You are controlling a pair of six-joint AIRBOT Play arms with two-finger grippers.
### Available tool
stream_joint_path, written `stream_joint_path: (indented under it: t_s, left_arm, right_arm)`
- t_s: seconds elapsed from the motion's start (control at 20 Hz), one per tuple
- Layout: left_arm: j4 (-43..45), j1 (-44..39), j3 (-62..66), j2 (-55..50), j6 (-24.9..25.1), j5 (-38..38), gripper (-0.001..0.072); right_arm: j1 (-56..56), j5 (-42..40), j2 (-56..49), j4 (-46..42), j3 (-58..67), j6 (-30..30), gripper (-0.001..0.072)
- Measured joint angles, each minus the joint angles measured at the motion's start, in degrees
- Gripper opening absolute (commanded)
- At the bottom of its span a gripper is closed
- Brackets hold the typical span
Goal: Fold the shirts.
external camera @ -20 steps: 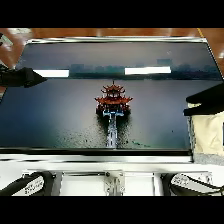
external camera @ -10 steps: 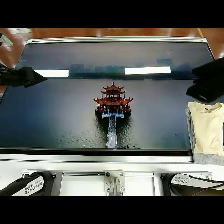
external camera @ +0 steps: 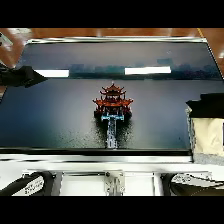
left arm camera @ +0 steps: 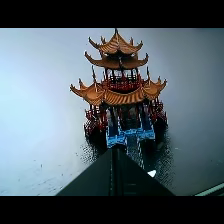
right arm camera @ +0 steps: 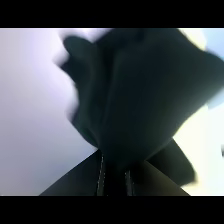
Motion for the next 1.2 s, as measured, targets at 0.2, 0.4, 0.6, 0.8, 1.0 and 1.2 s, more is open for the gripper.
stream_joint_path:
  t_s: [0.2,0.4,0.6,0.8,1.0,1.2]
  left_arm:
    - [-0.2,0.0,0.0,0.0,0.0,-0.3,0.0036]
    - [-0.7,0.0,0.0,0.0,0.0,-0.3,0.0035]
    - [-0.9,0.0,0.0,0.0,-0.1,0.2,0.0036]
    - [-1.6,0.0,0.0,0.0,-0.2,2.9,0.0035]
    - [-2.3,-0.3,0.0,0.0,0.6,5.7,0.0032]
    - [6.2,-6.1,2.3,-1.9,0.0,6.3,0.0032]
  right_arm:
    - [-4.8,3.5,3.9,-3.8,-13.3,3.1,0.0080]
    - [-8.2,-2.1,10.1,-5.2,-34.5,5.2,0.0492]
    - [-10.4,-7.4,13.4,-5.0,-45.7,6.1,0.0661]
    - [-11.2,-6.0,15.9,-3.5,-39.6,7.6,0.0640]
    - [-11.5,-9.3,19.3,0.6,-26.1,11.9,0.0609]
    - [-5.6,-18.0,23.1,13.2,-17.3,9.7,0.0610]
